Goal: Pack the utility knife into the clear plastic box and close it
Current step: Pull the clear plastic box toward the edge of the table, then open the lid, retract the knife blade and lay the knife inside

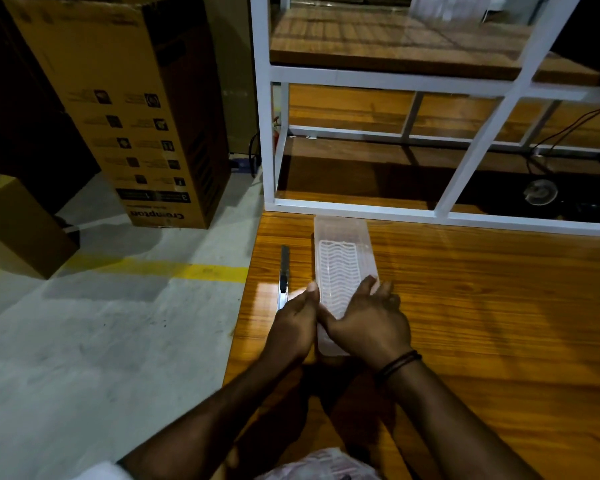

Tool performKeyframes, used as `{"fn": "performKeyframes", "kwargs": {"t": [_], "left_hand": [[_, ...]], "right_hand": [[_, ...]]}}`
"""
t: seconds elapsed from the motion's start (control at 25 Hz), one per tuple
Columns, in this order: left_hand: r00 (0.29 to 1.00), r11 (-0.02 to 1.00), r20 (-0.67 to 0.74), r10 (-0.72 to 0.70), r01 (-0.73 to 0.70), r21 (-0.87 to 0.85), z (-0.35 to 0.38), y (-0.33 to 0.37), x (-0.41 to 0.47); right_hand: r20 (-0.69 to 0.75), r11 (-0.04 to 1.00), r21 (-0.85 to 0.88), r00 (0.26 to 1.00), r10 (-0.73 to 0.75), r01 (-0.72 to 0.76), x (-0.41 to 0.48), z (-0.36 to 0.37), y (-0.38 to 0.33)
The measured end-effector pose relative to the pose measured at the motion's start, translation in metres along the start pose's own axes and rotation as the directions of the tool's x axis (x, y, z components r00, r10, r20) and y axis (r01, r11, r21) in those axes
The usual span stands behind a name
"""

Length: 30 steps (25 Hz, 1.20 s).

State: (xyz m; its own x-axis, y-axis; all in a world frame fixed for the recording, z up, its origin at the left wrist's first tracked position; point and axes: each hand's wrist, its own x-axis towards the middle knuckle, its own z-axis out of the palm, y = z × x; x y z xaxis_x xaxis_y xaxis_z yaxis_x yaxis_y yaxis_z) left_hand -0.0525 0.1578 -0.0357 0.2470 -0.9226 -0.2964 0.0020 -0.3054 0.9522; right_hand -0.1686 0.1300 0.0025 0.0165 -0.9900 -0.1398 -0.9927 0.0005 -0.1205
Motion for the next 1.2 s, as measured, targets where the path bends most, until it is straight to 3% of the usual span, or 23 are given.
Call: {"fn": "performKeyframes", "kwargs": {"t": [0.24, 0.44, 0.6, 0.68, 0.8, 0.92, 1.08, 1.2], "left_hand": [[0.991, 0.997, 0.113, -0.075, 0.078, -0.023, -0.01, 0.004, 0.008], [0.985, 0.989, 0.146, -0.096, 0.11, -0.094, -0.012, 0.011, 0.003], [0.982, 0.983, 0.182, -0.058, 0.088, -0.161, -0.013, 0.009, 0.003], [0.985, 0.999, 0.172, 0.001, 0.008, -0.053, -0.015, 0.004, 0.006], [0.988, 0.983, 0.13, 0.08, -0.1, 0.154, -0.019, -0.001, 0.009], [0.986, 0.978, 0.123, 0.114, -0.133, 0.159, -0.02, 0.001, 0.008], [0.987, 0.931, -0.037, 0.153, -0.132, 0.339, -0.026, -0.003, 0.008], [0.977, 0.781, -0.125, 0.175, -0.06, 0.622, -0.038, -0.003, 0.01]], "right_hand": [[0.072, 1.0, 0.02, 0.997, 0.0, -0.001, 0.011, -0.012, -0.005], [0.189, 0.971, 0.236, 0.982, -0.021, -0.025, 0.014, -0.03, -0.002], [0.254, 0.844, 0.532, 0.964, -0.085, -0.066, 0.012, -0.06, 0.019], [0.181, 0.818, 0.574, 0.981, -0.077, -0.042, 0.008, -0.073, 0.036], [-0.028, 0.839, 0.544, 0.998, 0.054, -0.03, 0.012, -0.076, 0.065], [-0.148, 0.863, 0.497, 0.972, 0.18, -0.085, 0.022, -0.056, 0.093], [-0.146, 0.84, 0.52, 0.953, 0.264, -0.153, 0.031, -0.012, 0.121], [-0.088, 0.848, 0.46, 0.937, 0.339, -0.264, 0.035, 0.008, 0.131]]}}
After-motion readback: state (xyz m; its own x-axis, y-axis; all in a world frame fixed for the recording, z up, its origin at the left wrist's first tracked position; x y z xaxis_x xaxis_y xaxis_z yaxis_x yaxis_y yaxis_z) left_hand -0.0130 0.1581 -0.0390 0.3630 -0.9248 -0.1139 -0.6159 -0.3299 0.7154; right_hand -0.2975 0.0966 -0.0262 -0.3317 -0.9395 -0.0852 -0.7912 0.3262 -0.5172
